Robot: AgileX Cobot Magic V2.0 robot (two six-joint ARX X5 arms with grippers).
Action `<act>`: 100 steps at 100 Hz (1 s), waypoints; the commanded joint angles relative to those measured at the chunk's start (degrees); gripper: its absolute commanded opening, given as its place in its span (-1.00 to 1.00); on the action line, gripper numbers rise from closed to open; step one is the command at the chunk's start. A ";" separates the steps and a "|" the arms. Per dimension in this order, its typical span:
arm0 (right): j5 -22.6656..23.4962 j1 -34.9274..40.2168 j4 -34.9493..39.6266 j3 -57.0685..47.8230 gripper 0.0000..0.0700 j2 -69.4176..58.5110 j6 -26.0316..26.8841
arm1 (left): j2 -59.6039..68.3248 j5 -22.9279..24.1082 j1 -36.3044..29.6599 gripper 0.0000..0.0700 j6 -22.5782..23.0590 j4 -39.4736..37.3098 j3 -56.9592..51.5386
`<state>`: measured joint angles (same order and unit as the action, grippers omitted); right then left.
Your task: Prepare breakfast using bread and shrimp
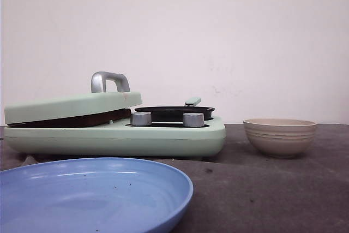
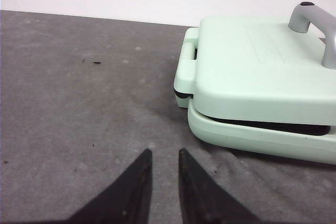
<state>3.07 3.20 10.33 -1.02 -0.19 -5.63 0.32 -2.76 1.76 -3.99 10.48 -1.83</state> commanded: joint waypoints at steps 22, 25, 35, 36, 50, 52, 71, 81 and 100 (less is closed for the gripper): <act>3.04 0.04 -1.44 0.37 -1.00 -0.02 -1.05 | -0.09 -0.11 0.07 -0.89 0.28 0.26 0.96; 3.04 0.04 -1.44 0.37 -1.00 -0.02 -1.03 | -0.09 -0.11 0.07 -0.89 0.28 0.26 0.96; 3.04 0.04 -1.44 0.37 -1.00 -0.02 -1.03 | -0.09 -0.11 0.07 -0.89 0.28 0.26 0.96; 3.04 0.04 -1.44 0.37 -1.00 -0.02 -1.05 | -0.09 -0.11 0.07 -0.89 0.28 0.26 0.96; 3.04 0.04 -1.44 0.37 -1.00 -0.02 -1.03 | -0.09 -0.11 0.07 -0.89 0.28 0.24 0.96; 3.04 0.04 -1.44 0.37 -1.00 -0.02 -1.03 | -0.09 -0.11 0.07 -0.89 0.28 0.26 0.96; 3.04 0.04 -1.44 0.37 -1.00 -0.02 -1.05 | -0.09 -0.11 0.07 -0.89 0.28 0.26 0.96; 3.04 0.04 -1.44 0.37 -1.00 -0.02 -1.05 | -0.09 -0.11 0.07 -0.89 0.28 0.26 0.94; 3.04 0.04 -1.44 0.37 -1.00 -0.02 -1.03 | -0.09 -0.11 0.07 -0.89 0.28 0.26 0.96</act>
